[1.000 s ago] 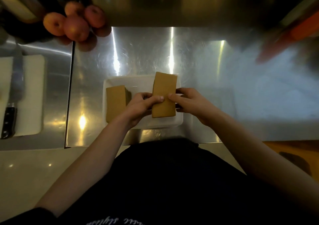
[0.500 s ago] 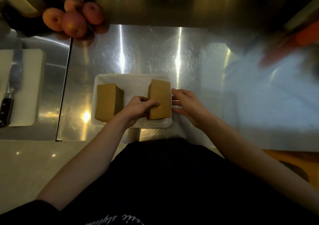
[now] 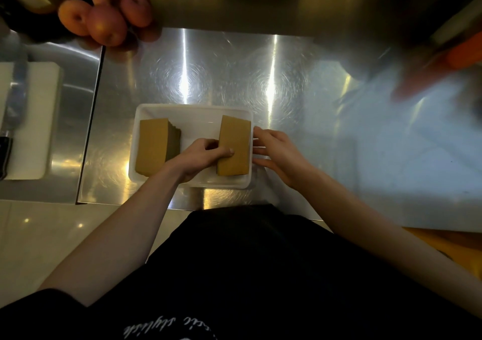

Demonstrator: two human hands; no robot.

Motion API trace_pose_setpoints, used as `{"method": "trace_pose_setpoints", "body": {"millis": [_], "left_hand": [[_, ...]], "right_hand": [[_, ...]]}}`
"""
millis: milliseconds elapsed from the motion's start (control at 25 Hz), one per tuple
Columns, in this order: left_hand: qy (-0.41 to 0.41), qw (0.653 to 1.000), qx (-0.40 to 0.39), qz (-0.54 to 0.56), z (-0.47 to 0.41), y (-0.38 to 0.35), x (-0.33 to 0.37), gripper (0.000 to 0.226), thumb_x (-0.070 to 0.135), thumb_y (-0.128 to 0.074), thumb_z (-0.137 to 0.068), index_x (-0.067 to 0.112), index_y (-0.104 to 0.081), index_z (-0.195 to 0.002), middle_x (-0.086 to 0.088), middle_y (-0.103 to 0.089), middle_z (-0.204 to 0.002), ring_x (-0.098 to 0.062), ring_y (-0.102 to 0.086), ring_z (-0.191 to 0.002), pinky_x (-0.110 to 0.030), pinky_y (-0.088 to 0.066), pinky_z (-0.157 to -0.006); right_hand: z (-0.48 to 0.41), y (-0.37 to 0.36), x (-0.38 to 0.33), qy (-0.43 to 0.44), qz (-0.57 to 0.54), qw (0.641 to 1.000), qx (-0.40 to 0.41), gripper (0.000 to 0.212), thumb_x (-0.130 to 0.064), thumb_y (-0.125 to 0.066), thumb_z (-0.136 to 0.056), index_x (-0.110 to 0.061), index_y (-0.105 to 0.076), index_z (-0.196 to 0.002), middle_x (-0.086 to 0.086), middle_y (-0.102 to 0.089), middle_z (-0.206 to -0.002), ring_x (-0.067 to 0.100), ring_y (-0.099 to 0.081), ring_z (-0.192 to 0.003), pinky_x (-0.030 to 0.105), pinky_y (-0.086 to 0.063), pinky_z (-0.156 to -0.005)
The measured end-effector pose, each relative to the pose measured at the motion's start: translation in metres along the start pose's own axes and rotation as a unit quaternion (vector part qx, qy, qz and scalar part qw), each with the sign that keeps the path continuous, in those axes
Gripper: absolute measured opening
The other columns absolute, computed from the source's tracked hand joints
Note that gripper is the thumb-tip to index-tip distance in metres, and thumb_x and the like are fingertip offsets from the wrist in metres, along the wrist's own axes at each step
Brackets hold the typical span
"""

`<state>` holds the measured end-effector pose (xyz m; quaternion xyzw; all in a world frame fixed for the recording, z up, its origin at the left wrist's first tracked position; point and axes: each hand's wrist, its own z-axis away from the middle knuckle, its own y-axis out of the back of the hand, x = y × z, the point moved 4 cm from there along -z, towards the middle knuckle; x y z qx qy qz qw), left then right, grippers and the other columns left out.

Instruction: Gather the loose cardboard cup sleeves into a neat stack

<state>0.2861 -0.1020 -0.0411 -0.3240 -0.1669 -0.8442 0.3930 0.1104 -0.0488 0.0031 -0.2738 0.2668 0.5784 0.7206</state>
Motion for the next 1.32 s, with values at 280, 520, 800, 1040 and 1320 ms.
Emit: {"method": "trace_pose_setpoints", "body": {"millis": [280,520,800,1040,1320], "left_hand": [[-0.009,0.999,-0.016,-0.052,0.011,-0.012,0.015,0.053,0.027,-0.055,-0.100,0.012,-0.039,-0.148,-0.003,-0.055,-0.139,-0.019,-0.054,-0.124,-0.031,-0.045,-0.103],[0.001,0.999,0.051,0.007,0.007,-0.028,0.018,0.053,0.015,-0.052,-0.101,0.012,-0.031,-0.149,-0.007,-0.052,-0.138,-0.022,-0.055,-0.118,-0.034,-0.048,-0.094],[0.023,0.991,0.125,0.046,0.000,-0.034,0.015,0.057,0.010,-0.056,-0.094,0.011,-0.031,-0.146,-0.009,-0.051,-0.135,-0.026,-0.053,-0.119,-0.045,-0.047,-0.103],[0.011,0.985,0.159,0.070,0.007,-0.038,0.020,0.054,0.014,-0.058,-0.093,0.016,-0.035,-0.142,-0.007,-0.054,-0.130,-0.026,-0.055,-0.116,-0.043,-0.049,-0.097],[0.003,0.984,0.146,-0.100,0.018,-0.022,0.028,0.052,0.038,-0.054,-0.099,0.016,-0.037,-0.143,-0.006,-0.051,-0.140,-0.021,-0.052,-0.118,-0.036,-0.043,-0.089]], "right_hand": [[-0.004,0.001,-0.002,0.003,0.005,1.000,-0.012,0.036,-0.041,-0.049,-0.098,-0.012,-0.057,-0.119,0.002,-0.067,-0.104,0.013,-0.068,-0.092,0.024,-0.057,-0.073],[-0.005,0.004,-0.003,0.006,0.009,1.000,-0.019,0.032,-0.038,-0.049,-0.098,-0.013,-0.059,-0.114,0.004,-0.068,-0.104,0.014,-0.069,-0.092,0.026,-0.058,-0.077],[-0.006,0.008,-0.004,0.008,0.042,0.999,-0.031,0.028,-0.037,-0.050,-0.098,-0.014,-0.062,-0.109,0.004,-0.069,-0.105,0.016,-0.067,-0.097,0.034,-0.055,-0.089],[-0.007,0.013,-0.008,0.023,0.096,0.993,-0.066,0.011,-0.026,-0.053,-0.096,-0.024,-0.063,-0.090,0.003,-0.069,-0.102,0.016,-0.067,-0.097,0.040,-0.053,-0.093],[0.000,0.017,-0.026,0.093,0.276,0.957,-0.015,0.035,-0.029,-0.058,-0.092,-0.015,-0.058,-0.124,0.006,-0.064,-0.115,0.016,-0.063,-0.099,0.034,-0.053,-0.089]]}}
